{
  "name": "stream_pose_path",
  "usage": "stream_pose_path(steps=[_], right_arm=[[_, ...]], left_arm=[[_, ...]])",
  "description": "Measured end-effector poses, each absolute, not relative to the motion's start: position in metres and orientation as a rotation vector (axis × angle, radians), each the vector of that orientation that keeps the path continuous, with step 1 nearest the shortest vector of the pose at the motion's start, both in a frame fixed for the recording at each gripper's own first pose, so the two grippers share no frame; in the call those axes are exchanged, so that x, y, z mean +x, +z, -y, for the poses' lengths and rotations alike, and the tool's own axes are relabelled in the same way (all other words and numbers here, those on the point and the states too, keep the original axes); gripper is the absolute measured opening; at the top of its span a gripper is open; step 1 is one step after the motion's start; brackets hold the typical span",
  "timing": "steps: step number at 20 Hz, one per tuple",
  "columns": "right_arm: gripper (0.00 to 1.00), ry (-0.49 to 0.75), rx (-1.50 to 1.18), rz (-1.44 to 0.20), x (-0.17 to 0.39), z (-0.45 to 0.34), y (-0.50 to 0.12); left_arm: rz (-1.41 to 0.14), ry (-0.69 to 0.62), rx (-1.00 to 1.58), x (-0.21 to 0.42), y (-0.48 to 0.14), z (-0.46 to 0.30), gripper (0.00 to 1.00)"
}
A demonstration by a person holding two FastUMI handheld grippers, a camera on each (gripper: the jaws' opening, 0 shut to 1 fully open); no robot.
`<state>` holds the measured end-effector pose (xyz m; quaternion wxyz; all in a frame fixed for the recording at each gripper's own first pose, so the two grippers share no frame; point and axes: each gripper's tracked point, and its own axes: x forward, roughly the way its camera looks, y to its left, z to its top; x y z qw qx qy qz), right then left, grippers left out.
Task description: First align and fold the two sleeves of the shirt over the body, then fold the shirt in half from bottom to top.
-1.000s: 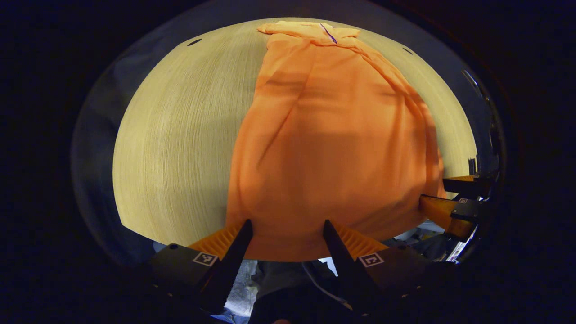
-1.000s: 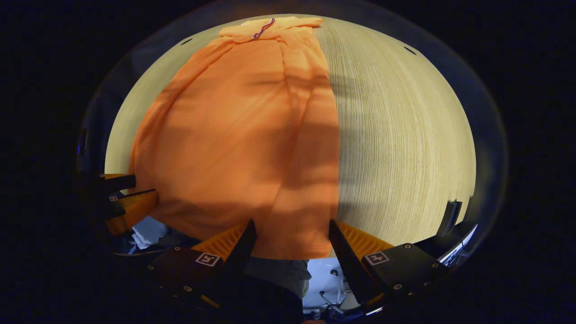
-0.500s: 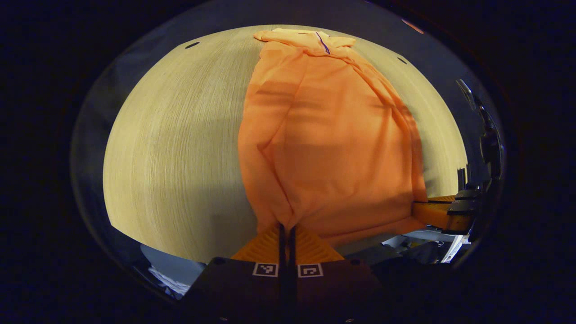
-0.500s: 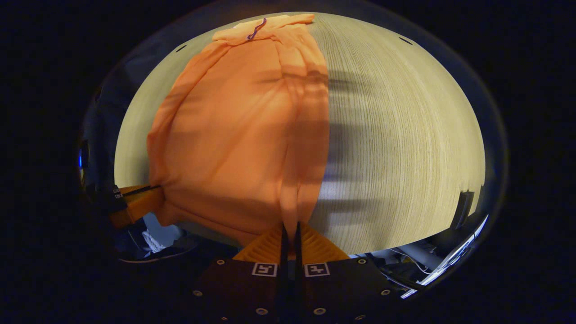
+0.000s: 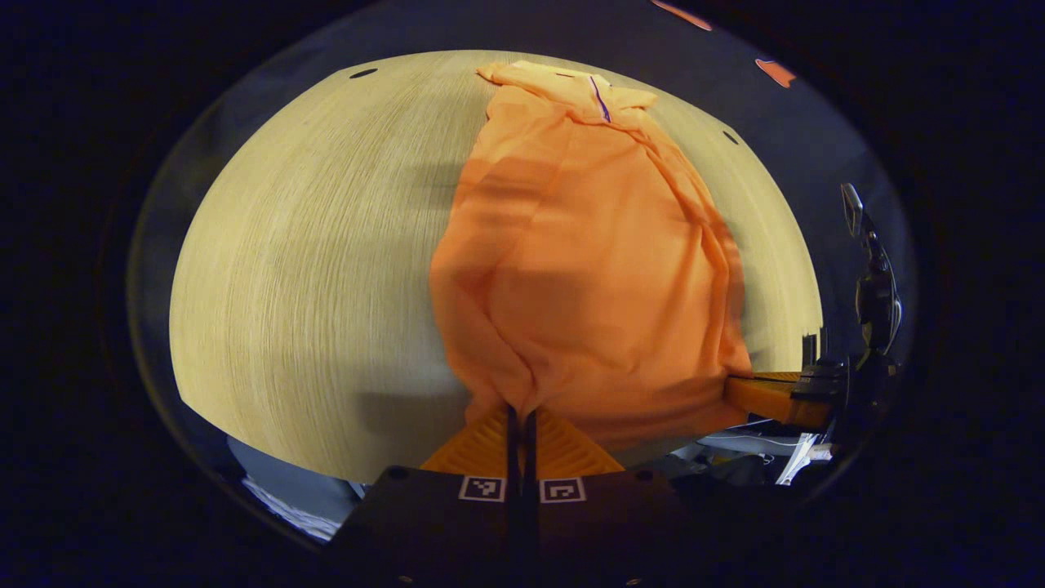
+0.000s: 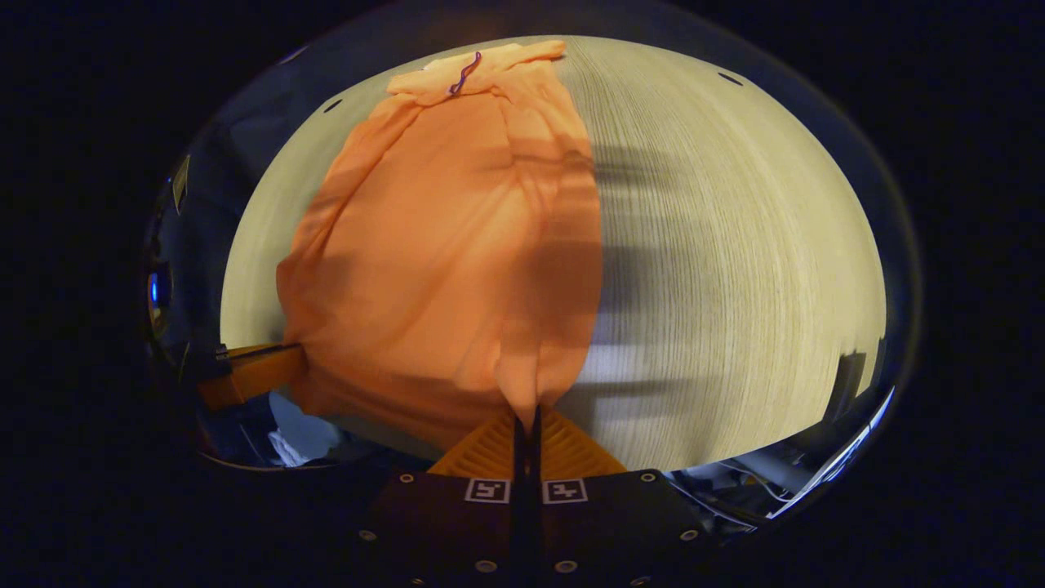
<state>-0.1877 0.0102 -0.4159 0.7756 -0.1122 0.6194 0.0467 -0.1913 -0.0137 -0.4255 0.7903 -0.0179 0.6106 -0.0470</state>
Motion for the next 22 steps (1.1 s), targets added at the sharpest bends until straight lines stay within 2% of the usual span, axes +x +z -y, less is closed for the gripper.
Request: stream_pose_path(steps=[2,3,4,11,22], right_arm=[[0.00,0.109,-0.245,-1.308,-0.179,-0.016,-0.408],[0.03,0.116,-0.246,-1.295,-0.174,-0.020,-0.403],[0.00,0.122,-0.247,-1.280,-0.169,-0.023,-0.397],[0.00,0.144,-0.210,-1.146,-0.121,-0.040,-0.343],[0.00,0.176,-0.212,-0.940,-0.002,-0.065,-0.270]], left_arm=[[-1.291,-0.116,-0.058,-0.180,-0.416,0.018,0.01],[-1.276,-0.121,-0.063,-0.174,-0.410,0.020,0.01],[-1.254,-0.126,-0.064,-0.165,-0.402,0.020,0.01],[-1.132,-0.159,-0.092,-0.116,-0.353,0.029,0.01],[-0.947,-0.191,-0.120,0.000,-0.299,0.042,0.01]])
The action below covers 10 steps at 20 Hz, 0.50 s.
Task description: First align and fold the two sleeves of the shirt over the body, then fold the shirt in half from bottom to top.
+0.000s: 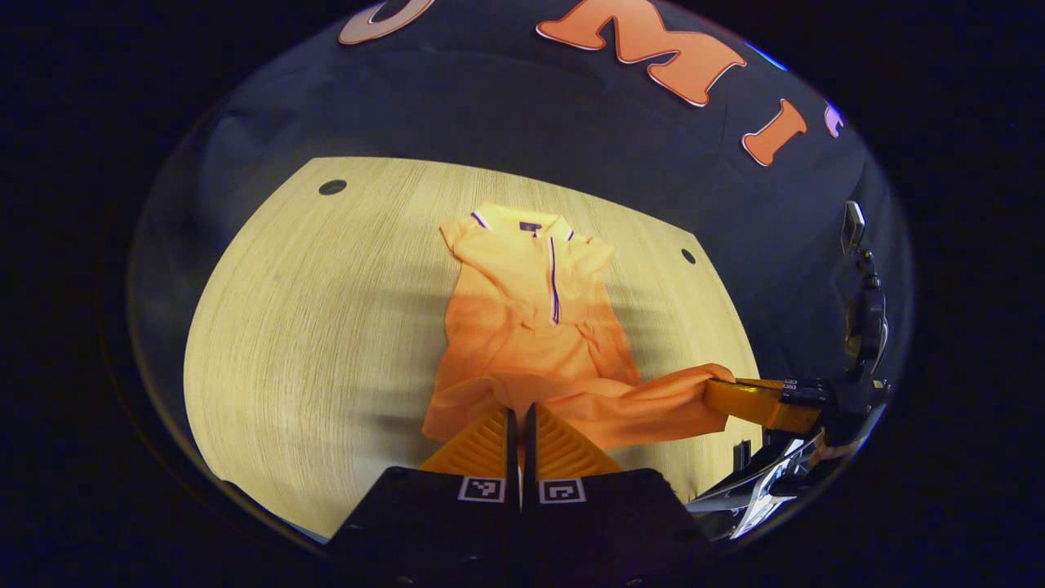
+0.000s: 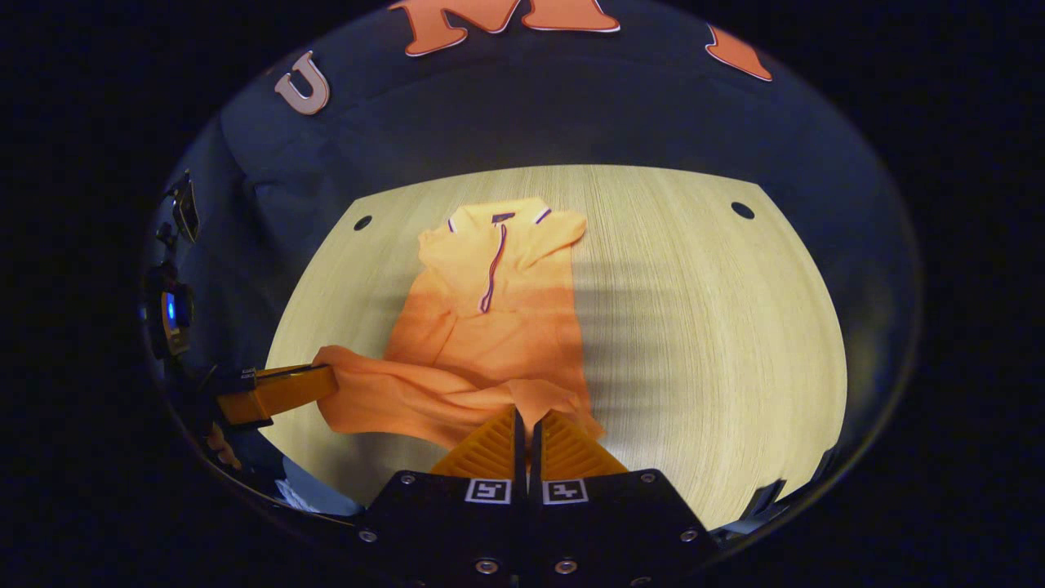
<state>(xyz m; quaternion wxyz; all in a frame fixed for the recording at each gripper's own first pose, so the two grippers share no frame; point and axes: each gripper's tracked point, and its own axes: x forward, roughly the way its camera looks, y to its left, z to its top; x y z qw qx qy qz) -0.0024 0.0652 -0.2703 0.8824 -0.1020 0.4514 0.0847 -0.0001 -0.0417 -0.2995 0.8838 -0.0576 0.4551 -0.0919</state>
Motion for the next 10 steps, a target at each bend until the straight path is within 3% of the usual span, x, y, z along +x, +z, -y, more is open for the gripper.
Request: stream_pose_path(steps=[10], right_arm=[[0.00,0.176,-0.216,-0.873,0.120,-0.076,-0.257]], left_arm=[[-0.854,-0.199,-0.093,0.132,-0.287,0.041,0.01]])
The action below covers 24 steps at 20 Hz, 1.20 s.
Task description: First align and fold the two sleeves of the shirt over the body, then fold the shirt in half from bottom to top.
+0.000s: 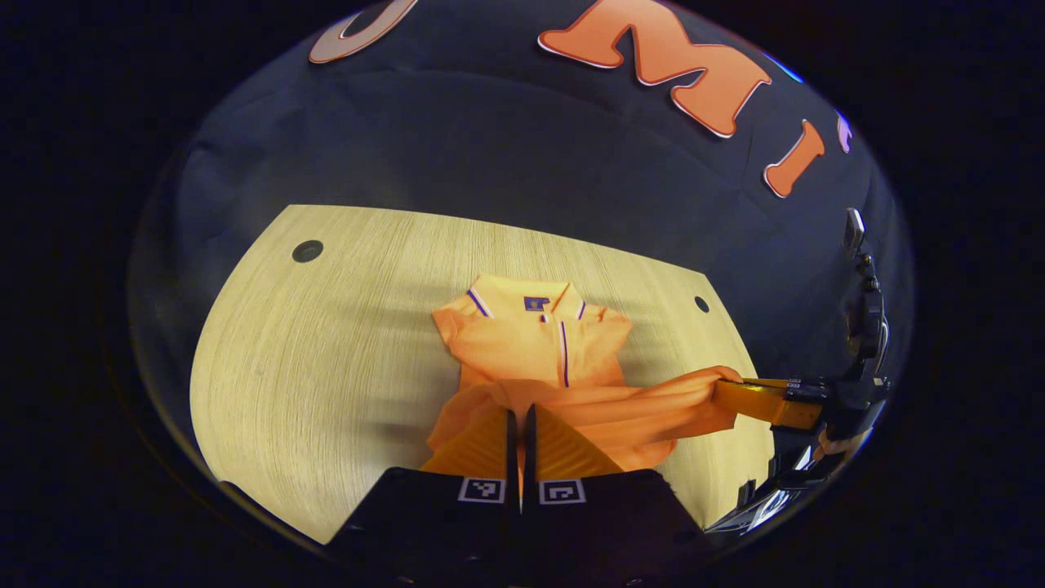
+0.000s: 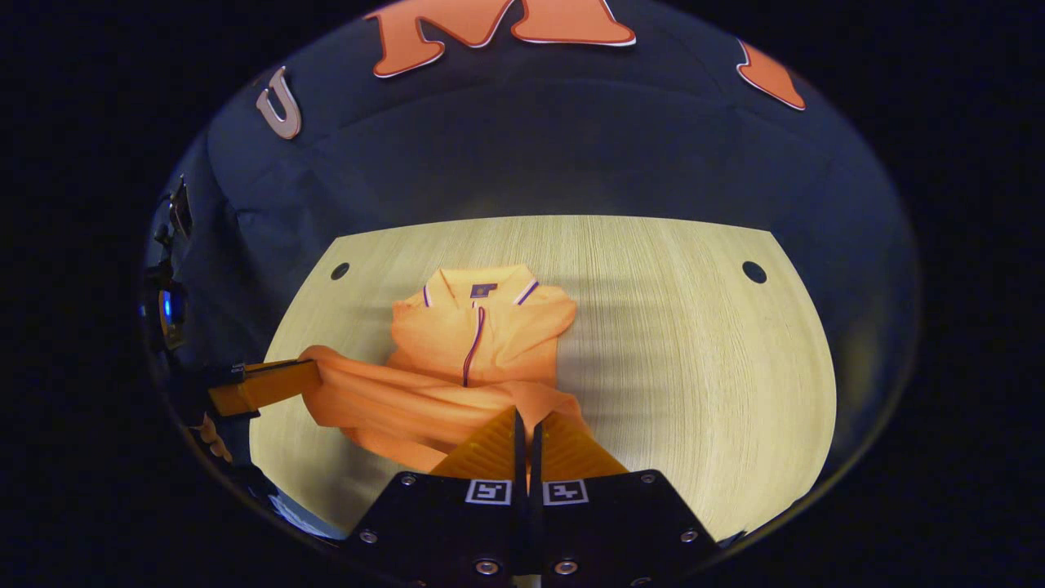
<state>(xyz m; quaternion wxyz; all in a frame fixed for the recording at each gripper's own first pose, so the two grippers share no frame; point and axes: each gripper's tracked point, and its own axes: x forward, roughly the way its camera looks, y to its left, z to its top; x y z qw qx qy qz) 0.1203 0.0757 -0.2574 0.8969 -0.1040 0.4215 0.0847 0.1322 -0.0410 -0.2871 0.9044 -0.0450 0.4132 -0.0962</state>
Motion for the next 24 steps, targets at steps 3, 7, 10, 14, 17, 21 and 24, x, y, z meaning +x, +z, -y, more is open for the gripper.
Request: stream_pose_path(steps=[3,7,10,14,17,21,24], right_arm=[[0.00,0.168,-0.220,-0.869,0.157,-0.079,-0.264],[0.00,0.147,-0.193,-0.886,0.203,-0.079,-0.288],[0.00,0.131,-0.193,-0.911,0.226,-0.073,-0.306],[0.03,0.098,-0.197,-0.877,0.253,-0.072,-0.323],[0.25,0.079,-0.203,-0.856,0.260,-0.065,-0.323],[0.76,0.053,-0.211,-0.837,0.265,-0.060,-0.320],[0.99,0.063,-0.191,-0.789,0.267,-0.069,-0.305]], left_arm=[[-0.845,-0.200,-0.078,0.169,-0.293,0.041,0.01],[-0.861,-0.179,-0.097,0.212,-0.317,0.035,0.01],[-0.862,-0.161,-0.072,0.242,-0.341,0.029,0.01],[-0.885,-0.136,-0.054,0.260,-0.367,0.028,0.01],[-0.864,-0.122,-0.030,0.270,-0.372,0.022,0.20],[-0.823,-0.069,0.005,0.275,-0.358,0.002,1.00],[-0.746,-0.055,0.009,0.282,-0.341,0.000,0.99]])
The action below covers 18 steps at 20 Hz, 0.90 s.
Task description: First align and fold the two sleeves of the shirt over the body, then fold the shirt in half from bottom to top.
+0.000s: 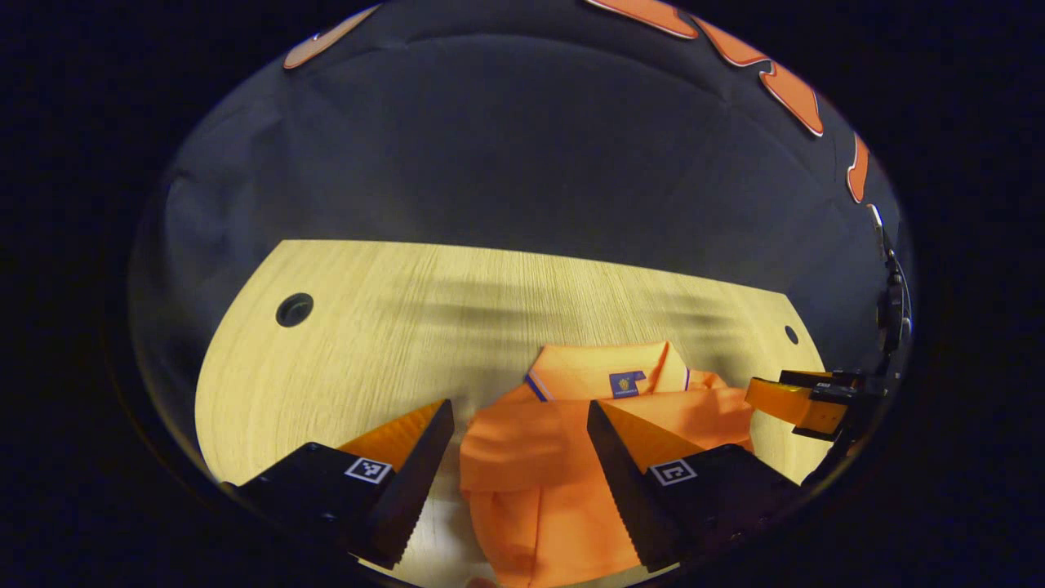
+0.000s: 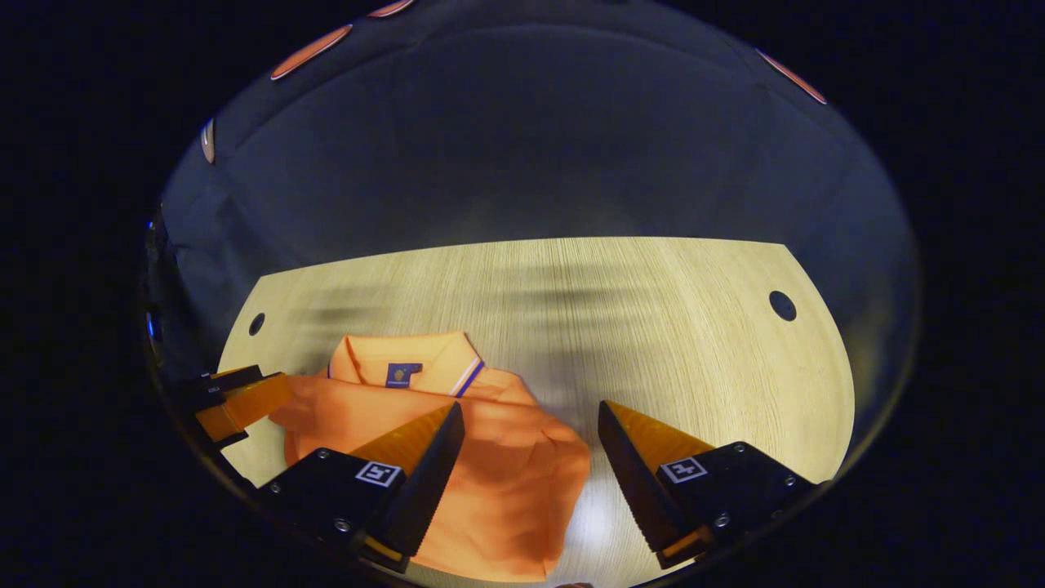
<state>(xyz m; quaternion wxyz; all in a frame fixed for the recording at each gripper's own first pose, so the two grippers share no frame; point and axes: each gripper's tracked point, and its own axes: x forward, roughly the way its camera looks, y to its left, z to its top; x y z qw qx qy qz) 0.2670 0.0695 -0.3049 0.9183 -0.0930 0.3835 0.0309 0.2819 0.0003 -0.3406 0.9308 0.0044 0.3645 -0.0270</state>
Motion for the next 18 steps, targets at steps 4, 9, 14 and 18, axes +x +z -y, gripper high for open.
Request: stream_pose_path(steps=[4,9,14,18], right_arm=[[0.99,0.081,-0.173,-0.677,0.265,-0.084,-0.265],[0.99,0.101,-0.169,-0.600,0.248,-0.089,-0.222],[0.99,0.123,-0.196,-0.481,0.215,-0.095,-0.163],[0.99,0.169,-0.238,-0.389,0.184,-0.109,-0.129]], left_arm=[[-0.616,-0.061,0.059,0.282,-0.287,0.000,0.98],[-0.492,-0.069,0.098,0.267,-0.219,0.009,0.98],[-0.389,-0.077,0.062,0.235,-0.164,0.016,0.98],[-0.321,-0.084,0.014,0.202,-0.124,0.014,0.98]])
